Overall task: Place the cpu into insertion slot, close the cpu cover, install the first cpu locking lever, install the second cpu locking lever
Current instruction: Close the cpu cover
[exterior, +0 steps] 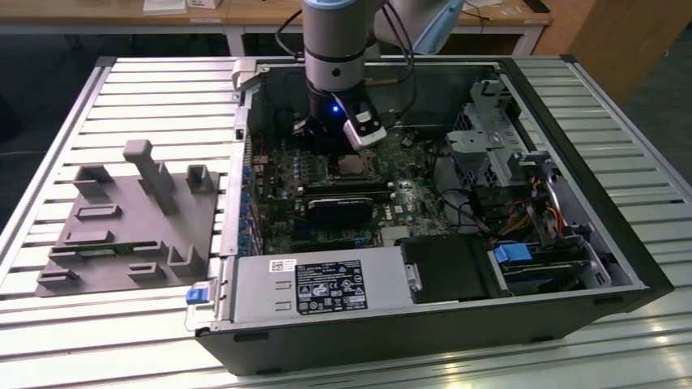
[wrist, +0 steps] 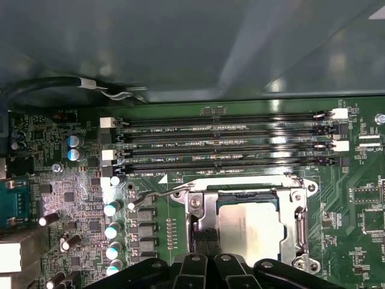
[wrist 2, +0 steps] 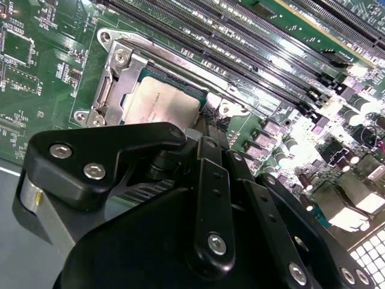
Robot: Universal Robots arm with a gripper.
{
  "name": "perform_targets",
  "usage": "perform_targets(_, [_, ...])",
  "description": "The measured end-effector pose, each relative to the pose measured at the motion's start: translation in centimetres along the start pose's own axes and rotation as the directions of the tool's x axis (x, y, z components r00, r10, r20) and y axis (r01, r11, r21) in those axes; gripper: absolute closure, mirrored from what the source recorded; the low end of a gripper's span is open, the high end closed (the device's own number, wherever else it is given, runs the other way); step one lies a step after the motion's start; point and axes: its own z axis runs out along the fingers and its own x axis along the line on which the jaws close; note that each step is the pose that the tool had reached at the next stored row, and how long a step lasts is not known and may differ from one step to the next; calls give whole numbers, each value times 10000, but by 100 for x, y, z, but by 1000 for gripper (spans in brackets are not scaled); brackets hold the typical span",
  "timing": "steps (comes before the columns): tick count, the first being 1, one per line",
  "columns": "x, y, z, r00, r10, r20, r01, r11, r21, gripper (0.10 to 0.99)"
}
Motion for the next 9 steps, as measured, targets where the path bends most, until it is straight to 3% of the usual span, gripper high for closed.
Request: perform_targets(9, [1,1,-6,10000,1,3,-1,10000,-6,984])
